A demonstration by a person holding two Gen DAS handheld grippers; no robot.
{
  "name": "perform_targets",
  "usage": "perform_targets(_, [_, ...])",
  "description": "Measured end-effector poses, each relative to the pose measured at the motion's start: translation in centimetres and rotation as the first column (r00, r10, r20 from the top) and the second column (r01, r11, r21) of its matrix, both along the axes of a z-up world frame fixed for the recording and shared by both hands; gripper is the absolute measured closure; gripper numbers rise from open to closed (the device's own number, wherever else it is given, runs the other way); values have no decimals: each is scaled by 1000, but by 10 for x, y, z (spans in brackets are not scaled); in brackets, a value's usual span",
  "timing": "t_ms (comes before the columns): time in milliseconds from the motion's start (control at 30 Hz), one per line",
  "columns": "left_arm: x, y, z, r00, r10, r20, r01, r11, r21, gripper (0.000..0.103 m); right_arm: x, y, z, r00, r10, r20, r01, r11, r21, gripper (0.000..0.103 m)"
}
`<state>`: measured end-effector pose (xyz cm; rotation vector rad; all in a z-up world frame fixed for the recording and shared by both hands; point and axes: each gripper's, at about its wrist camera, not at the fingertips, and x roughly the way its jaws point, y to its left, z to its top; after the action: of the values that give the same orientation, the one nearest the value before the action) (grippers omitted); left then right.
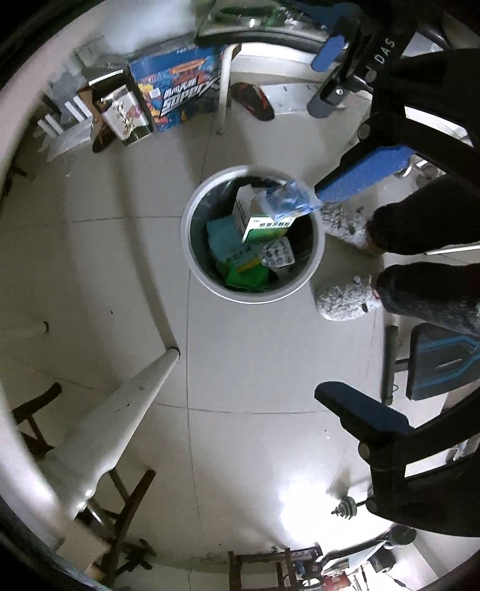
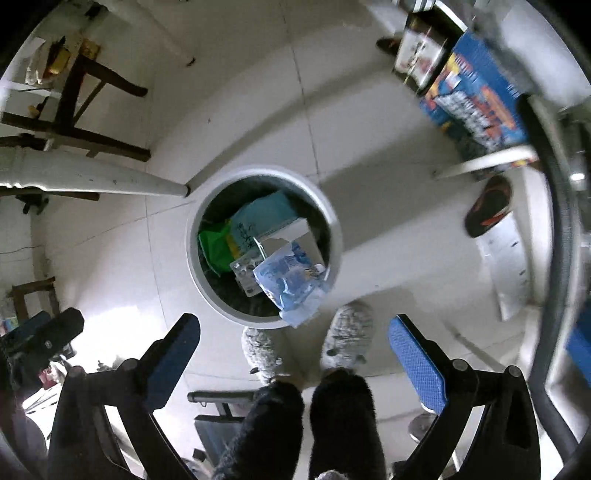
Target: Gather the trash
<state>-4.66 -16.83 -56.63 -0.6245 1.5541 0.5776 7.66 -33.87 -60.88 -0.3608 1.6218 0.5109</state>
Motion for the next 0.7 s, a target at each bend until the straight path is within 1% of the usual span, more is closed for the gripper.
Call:
perform_targets(67, [-2, -4, 21, 1000, -4, 1, 4, 1000, -1, 3, -2, -2, 29, 1000, 9, 27, -8, 1000, -7, 0])
perform_targets(133, [-4, -8, 49, 1000, -12, 14, 12, 1000, -8, 3, -3, -3, 55, 999, 15, 34, -14, 1000, -12, 0])
perform_targets(167, [-6, -9, 64, 1000, -18, 21, 18, 1000, -9, 3, -5, -6, 77, 999, 15, 31, -14, 1000, -4, 0])
perform_targets(233, [-9, -13, 98, 999, -33, 40, 34, 999, -7, 3, -8, -9, 107, 999, 21, 26, -21, 1000, 10, 0])
perform_targets(333, [-14, -20, 148, 996, -53, 66, 54, 999, -6, 3, -14, -15, 171, 999, 42, 30, -43, 998, 39, 0])
perform_targets(367, [-15, -22, 164, 996, -59, 74, 60, 998, -8, 3, -16, -15, 186, 998, 47, 30, -48, 998, 44, 0])
perform_targets(467, [-20, -27, 212, 991, -69, 118, 72, 997, -23, 3, -23, -22, 245, 998, 62, 23, -64, 996, 68, 0])
perform_targets(500, [-21, -29, 229, 988, -74, 133, 78, 997, -24, 3, -25, -25, 269, 997, 68, 22, -70, 994, 81, 0])
perform_targets(533, [-22, -30, 246, 985, -77, 154, 82, 996, -25, 3, -26, -27, 282, 997, 72, 22, -74, 994, 86, 0])
perform_targets(633, [-25, -33, 284, 977, -70, 203, 80, 996, -42, 3, -32, -34, 337, 996, 83, 12, -84, 990, 118, 0])
perform_targets(700, [-28, -35, 310, 969, -60, 241, 76, 995, -61, 3, -36, -38, 364, 996, 87, 1, -86, 987, 138, 0])
